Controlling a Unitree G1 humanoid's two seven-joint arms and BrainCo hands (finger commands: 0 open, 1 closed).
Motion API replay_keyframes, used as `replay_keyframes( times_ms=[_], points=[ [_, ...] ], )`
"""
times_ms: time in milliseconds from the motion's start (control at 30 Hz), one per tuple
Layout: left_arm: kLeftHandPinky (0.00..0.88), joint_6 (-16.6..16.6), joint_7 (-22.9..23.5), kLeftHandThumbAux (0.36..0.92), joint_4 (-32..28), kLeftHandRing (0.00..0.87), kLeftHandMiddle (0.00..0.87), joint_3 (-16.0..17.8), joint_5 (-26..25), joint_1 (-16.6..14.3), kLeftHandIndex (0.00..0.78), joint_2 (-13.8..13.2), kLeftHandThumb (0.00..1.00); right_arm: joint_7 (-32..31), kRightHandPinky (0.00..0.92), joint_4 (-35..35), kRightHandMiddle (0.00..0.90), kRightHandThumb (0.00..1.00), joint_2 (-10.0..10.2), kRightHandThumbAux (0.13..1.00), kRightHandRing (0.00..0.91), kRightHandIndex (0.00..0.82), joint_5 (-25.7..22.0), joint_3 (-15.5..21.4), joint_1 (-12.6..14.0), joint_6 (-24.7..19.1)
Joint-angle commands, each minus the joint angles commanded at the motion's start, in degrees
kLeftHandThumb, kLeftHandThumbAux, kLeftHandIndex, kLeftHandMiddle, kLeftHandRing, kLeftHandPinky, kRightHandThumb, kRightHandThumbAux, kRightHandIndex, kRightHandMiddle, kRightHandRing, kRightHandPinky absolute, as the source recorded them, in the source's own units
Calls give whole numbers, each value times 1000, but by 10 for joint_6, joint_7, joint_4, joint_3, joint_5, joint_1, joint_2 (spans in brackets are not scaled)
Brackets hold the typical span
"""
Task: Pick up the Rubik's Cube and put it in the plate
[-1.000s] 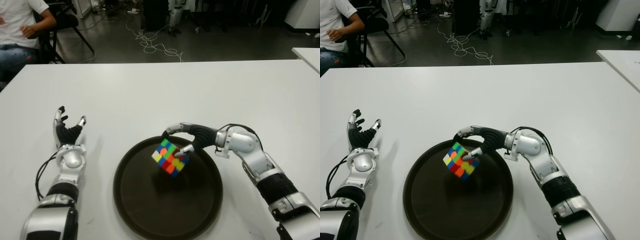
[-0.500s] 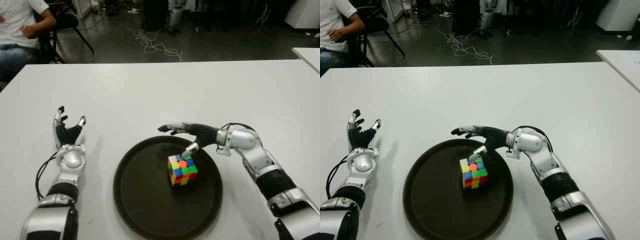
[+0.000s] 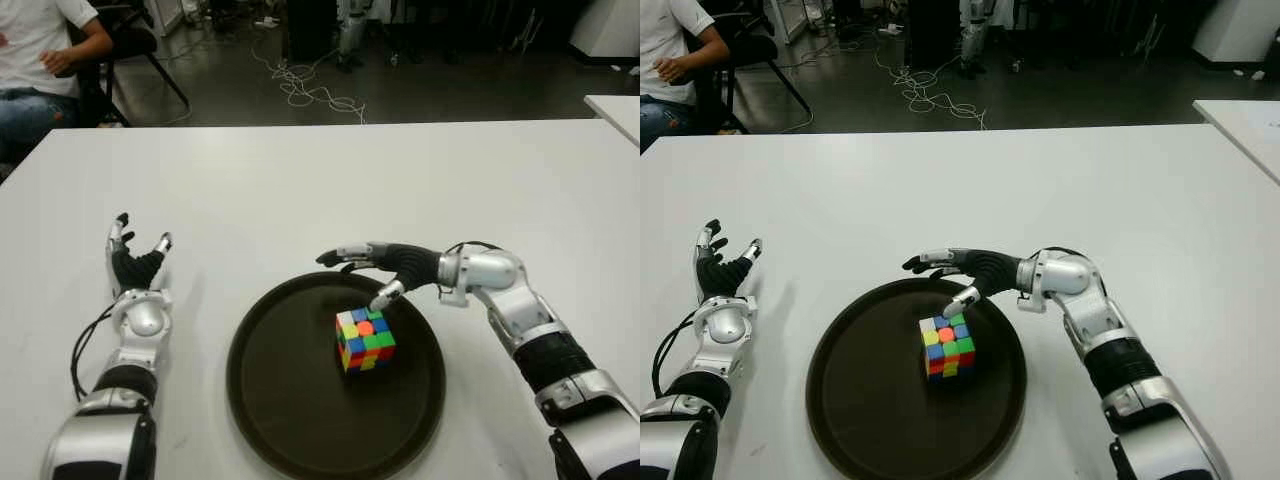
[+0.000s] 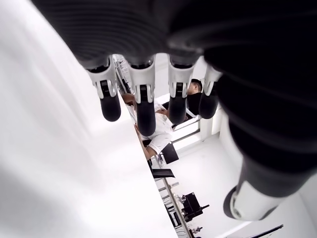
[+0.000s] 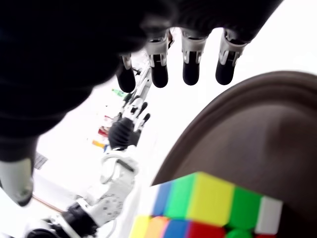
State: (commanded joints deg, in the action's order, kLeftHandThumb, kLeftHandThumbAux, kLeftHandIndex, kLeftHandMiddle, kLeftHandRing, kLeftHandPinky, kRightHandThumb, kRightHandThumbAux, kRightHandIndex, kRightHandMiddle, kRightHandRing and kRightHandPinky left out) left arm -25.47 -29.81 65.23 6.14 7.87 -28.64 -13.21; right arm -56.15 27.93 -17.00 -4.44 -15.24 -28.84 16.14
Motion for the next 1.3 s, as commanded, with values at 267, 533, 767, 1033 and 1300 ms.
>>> replay_keyframes(
  times_ms=[267, 533, 767, 1033, 1300],
  points=[
    [167, -5, -2, 721, 1, 158, 148, 0, 1, 0, 93, 0, 402, 8, 0, -6, 0, 0, 1, 594, 0, 0, 2, 12, 0, 4],
    [151, -7, -8, 723, 3, 157, 153, -3, 5, 0, 100, -1, 442, 50, 7, 53, 6, 0, 2, 624, 1, 0, 16, 34, -5, 58],
    [133, -14, -7, 722, 4, 151, 154, -3, 6, 1, 100, -2, 434, 113, 40, 41, 20, 0, 7, 679, 7, 0, -8, 84, 12, 52],
    [141, -12, -4, 717, 6, 146, 149, -2, 4, 0, 100, -2, 414, 239, 2, 95, 2, 0, 19, 744, 0, 13, -10, 156, -28, 77],
    [173, -13, -2, 715, 8, 162, 156, 1, 1, 0, 104, -3, 432, 358, 0, 221, 0, 0, 23, 725, 0, 4, 7, 203, -50, 165]
  ],
)
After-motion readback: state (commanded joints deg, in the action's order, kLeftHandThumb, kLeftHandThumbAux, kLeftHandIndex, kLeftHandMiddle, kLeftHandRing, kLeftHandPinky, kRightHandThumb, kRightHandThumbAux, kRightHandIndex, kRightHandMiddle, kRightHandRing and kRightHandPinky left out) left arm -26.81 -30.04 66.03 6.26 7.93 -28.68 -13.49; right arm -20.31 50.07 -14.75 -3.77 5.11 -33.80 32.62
